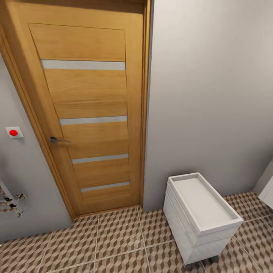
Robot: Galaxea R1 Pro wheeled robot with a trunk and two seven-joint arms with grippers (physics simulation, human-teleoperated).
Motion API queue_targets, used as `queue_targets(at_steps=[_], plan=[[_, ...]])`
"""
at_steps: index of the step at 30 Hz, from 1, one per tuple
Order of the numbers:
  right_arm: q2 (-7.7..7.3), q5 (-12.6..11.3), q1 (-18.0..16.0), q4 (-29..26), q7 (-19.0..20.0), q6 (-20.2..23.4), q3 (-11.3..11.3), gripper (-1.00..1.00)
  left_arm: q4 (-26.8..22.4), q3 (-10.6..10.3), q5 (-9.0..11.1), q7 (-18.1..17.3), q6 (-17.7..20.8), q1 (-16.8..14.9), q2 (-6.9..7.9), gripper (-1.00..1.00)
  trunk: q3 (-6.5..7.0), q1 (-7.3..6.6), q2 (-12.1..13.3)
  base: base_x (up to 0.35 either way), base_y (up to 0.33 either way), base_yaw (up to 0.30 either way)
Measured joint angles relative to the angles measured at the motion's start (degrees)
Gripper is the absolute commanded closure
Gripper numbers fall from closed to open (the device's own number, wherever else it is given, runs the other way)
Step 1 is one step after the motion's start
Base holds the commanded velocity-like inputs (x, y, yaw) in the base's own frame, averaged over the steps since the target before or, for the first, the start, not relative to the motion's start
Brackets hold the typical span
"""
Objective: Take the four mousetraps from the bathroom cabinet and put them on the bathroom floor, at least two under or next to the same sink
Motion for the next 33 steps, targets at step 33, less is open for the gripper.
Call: queue_targets(at_steps=[33], plan=[[0.08,0.00,0.00,0.00,0.01,0.07,0.00,-1.00,0.06,-0.02,0.00,0.00,0.05,0.00,-0.37,-1.00,0.00,0.00,0.00,0.000,0.000,0.289]])
